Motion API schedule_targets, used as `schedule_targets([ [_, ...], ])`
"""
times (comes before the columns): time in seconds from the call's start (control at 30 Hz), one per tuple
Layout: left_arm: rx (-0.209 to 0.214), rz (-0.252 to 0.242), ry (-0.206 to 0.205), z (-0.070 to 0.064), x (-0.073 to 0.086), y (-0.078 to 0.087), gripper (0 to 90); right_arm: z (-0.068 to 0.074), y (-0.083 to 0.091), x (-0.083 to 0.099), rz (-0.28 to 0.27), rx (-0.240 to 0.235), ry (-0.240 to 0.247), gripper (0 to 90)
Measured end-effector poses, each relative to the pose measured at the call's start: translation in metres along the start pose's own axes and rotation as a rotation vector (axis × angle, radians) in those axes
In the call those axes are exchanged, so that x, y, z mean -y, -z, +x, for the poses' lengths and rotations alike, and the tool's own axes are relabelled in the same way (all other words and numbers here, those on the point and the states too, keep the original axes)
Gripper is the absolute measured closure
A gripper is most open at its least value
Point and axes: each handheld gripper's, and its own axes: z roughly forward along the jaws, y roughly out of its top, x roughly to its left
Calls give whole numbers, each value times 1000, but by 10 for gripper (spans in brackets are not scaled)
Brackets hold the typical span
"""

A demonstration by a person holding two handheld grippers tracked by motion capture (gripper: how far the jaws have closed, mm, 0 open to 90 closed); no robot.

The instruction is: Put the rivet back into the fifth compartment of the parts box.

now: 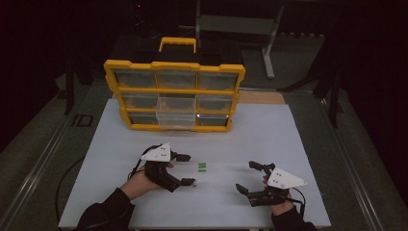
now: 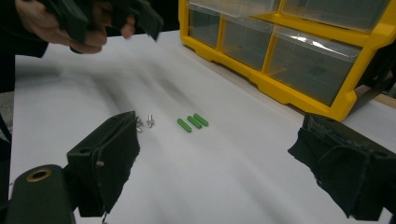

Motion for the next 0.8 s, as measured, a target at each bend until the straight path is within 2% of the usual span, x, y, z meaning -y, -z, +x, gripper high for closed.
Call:
schedule_targets([
  [0.2,1,70,17,10,9,-12,250,0,-1,0,5,-3,6,123],
  [0.37,10,106,41,15,14,-18,381,0,-1,1,8,-6,5,123],
  [0.4,13,141,60,19,16,-23,419,0,-1,1,8,-6,5,123],
  [0.57,25,198,96,25,21,-31,546,0,-1,1,13,-11,4,123],
  [0.8,48,257,112,31,29,-40,674,0,-1,2,15,-13,4,123],
])
